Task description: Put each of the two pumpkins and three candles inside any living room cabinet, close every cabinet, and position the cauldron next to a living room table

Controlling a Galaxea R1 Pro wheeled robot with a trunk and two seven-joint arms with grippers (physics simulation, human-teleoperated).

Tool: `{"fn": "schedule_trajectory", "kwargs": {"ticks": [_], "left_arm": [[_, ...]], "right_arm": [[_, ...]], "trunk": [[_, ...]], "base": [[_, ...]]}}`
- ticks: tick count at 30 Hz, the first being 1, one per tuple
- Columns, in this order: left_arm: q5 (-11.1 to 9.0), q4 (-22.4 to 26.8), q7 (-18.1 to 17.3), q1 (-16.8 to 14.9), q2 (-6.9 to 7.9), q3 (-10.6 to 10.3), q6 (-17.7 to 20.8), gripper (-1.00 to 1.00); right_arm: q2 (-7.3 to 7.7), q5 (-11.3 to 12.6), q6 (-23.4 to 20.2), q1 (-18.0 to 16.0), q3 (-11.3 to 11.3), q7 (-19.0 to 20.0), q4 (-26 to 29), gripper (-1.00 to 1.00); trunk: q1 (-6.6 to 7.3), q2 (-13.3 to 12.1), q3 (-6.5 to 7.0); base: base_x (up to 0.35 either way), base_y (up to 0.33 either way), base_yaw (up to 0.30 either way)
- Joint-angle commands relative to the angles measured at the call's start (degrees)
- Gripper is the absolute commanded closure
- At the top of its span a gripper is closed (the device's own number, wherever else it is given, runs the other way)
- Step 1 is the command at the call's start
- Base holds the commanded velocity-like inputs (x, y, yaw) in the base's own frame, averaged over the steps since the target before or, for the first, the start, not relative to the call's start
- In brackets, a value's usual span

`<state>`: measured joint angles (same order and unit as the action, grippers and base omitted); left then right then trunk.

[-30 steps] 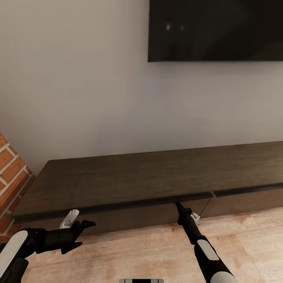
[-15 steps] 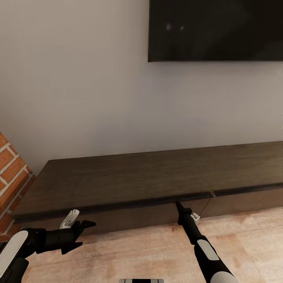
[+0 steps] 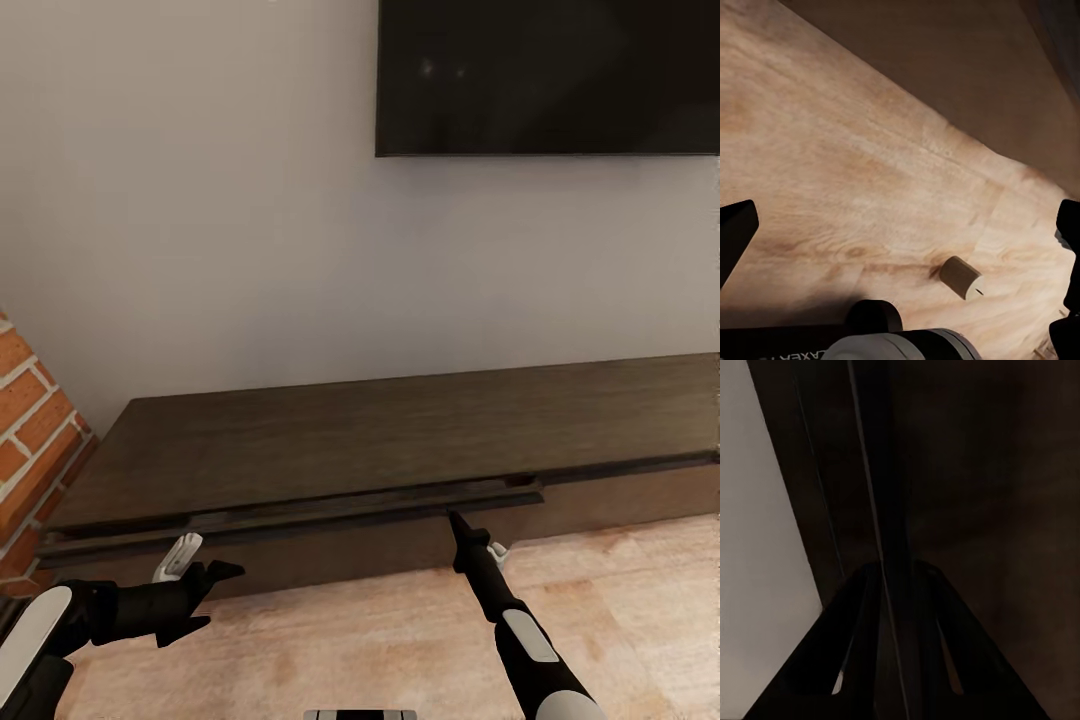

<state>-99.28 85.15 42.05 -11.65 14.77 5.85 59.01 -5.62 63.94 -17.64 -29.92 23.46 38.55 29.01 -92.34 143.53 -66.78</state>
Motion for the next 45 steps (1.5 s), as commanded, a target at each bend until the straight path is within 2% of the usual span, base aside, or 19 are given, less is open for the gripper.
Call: {"fn": "schedule_trajectory", "kwargs": {"ticks": [1,45], "left_arm": [[-0.56,0.02,0.59,-0.04,-0.01,0.02,0.14,-1.0],[-0.56,0.02,0.62,-0.04,0.05,-0.14,0.22,-1.0]], "right_arm": [[-0.09,0.62,-1.08,-0.06,-0.25,0.56,0.08,1.0],[-0.09,0.57,-1.08,-0.06,-0.25,0.65,0.08,1.0]], "trunk": [[0.05,0.03,-0.04],[0.05,0.03,-0.04]], "base": [[-0.146,0.0,0.0],[-0.077,0.0,0.0]]}}
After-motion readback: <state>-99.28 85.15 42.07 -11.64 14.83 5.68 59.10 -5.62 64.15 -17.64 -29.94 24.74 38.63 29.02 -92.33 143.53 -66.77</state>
